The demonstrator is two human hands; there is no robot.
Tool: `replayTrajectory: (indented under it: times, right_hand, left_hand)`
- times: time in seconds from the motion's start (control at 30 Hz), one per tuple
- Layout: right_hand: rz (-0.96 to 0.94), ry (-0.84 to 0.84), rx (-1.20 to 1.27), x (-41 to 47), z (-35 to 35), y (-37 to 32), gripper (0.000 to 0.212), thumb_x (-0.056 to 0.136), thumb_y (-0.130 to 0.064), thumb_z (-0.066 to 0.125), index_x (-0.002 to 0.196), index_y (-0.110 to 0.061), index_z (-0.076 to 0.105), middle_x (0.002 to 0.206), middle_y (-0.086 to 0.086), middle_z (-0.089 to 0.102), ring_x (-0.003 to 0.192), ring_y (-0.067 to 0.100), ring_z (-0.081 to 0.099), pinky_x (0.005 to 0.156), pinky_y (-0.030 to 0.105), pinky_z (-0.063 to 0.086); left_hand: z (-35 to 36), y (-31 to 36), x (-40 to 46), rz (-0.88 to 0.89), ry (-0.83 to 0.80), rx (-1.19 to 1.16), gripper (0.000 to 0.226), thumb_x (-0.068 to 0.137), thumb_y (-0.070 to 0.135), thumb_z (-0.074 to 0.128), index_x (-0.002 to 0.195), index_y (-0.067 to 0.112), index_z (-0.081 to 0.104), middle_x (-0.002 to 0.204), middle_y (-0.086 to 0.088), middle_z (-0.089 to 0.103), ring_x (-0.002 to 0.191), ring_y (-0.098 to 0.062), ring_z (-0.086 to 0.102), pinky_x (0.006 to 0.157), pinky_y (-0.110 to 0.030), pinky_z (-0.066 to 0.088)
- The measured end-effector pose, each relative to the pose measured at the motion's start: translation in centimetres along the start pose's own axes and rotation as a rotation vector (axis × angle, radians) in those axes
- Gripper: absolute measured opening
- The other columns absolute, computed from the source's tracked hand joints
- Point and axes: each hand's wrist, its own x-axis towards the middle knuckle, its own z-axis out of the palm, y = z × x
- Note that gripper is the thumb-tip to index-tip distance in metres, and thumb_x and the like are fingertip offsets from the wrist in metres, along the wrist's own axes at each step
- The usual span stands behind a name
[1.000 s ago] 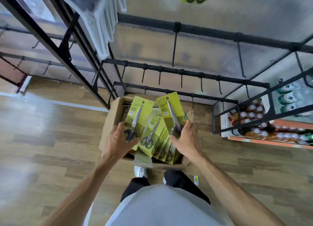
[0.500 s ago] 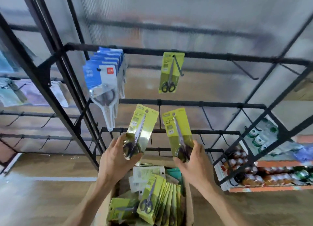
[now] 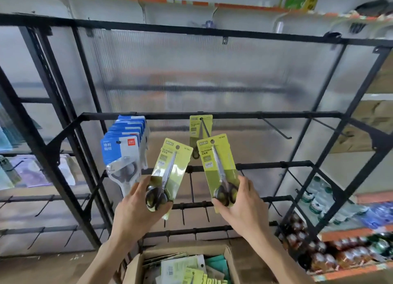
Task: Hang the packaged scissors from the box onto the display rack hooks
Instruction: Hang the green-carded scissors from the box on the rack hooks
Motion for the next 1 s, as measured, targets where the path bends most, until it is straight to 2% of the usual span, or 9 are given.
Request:
replayTrajectory:
  times: [0.13,0.27,0.33,0.43,0.57,0.73,0.87,1.0]
  right_hand:
    - [0.034,-0.059,-0.014,1.2,0.0,-0.7,0.077,0.071,-0.079,0.060,0.117,-0.020,0.042,0.101,-0.006,0.052,0.084,0.014,0.059,0.057,0.020,0.040]
    - [0.058,-0.090,-0.031,5.6,1.9,-2.4,0.074,0.073,-0.075,0.067,0.110,-0.016,0.042,0.095,-0.005,0.050,0.074,0.011,0.053,0.050,0.017,0.033]
    - [0.070,-0.091,-0.014,8.9,3.2,-3.2,0.076,0.073,-0.067,0.073,0.115,-0.012,0.044,0.100,-0.002,0.052,0.076,0.011,0.051,0.053,0.017,0.036]
    - [0.109,-0.099,0.004,12.4,4.9,-4.0,0.080,0.072,-0.061,0.079,0.122,-0.009,0.044,0.110,0.005,0.057,0.082,0.014,0.052,0.062,0.026,0.046]
    - [0.135,-0.123,0.018,13.9,6.6,-4.6,0.084,0.075,-0.058,0.078,0.127,-0.006,0.039,0.118,0.010,0.053,0.095,0.024,0.059,0.067,0.032,0.048]
    - [0.168,-0.123,0.092,15.1,8.3,-4.4,0.083,0.073,-0.051,0.083,0.126,-0.008,0.036,0.121,0.011,0.049,0.099,0.026,0.059,0.070,0.034,0.051]
    - [0.168,-0.140,0.149,16.2,9.7,-4.4,0.086,0.071,-0.053,0.084,0.126,-0.010,0.034,0.119,0.011,0.049,0.101,0.029,0.062,0.074,0.040,0.058]
    - [0.176,-0.188,0.199,17.1,10.5,-4.3,0.088,0.072,-0.059,0.080,0.129,-0.007,0.036,0.121,0.012,0.050,0.103,0.030,0.061,0.075,0.042,0.058]
  left_hand:
    - [0.1,0.1,0.8,0.014,-0.009,0.005,0.074,0.065,0.061,0.079,0.129,0.038,0.049,0.115,0.013,0.064,0.089,-0.013,0.067,0.066,-0.028,0.053]
    - [0.2,0.5,2.0,0.021,-0.011,0.025,0.078,0.065,0.062,0.080,0.131,0.033,0.051,0.118,0.009,0.065,0.093,-0.015,0.068,0.071,-0.031,0.056]
    - [0.1,0.9,2.8,0.027,-0.003,0.032,0.076,0.065,0.061,0.081,0.129,0.031,0.053,0.117,0.008,0.066,0.094,-0.014,0.066,0.071,-0.030,0.055]
    - [-0.2,1.3,3.5,0.026,0.001,0.048,0.075,0.067,0.060,0.081,0.128,0.028,0.054,0.117,0.005,0.067,0.095,-0.014,0.066,0.072,-0.030,0.055]
    - [0.0,1.6,4.0,0.018,0.022,0.073,0.078,0.067,0.060,0.081,0.131,0.025,0.054,0.118,0.002,0.067,0.097,-0.018,0.066,0.077,-0.033,0.055]
    - [0.8,2.0,3.8,-0.020,0.014,0.095,0.080,0.065,0.063,0.080,0.131,0.027,0.053,0.117,0.004,0.067,0.096,-0.015,0.065,0.074,-0.030,0.055]
    - [1.4,2.2,3.6,-0.061,0.017,0.125,0.085,0.064,0.069,0.077,0.134,0.029,0.051,0.118,0.005,0.066,0.098,-0.016,0.065,0.073,-0.032,0.057]
    - [1.6,2.0,3.2,-0.102,0.016,0.137,0.085,0.064,0.070,0.076,0.134,0.031,0.050,0.121,0.007,0.062,0.100,-0.016,0.063,0.075,-0.035,0.058]
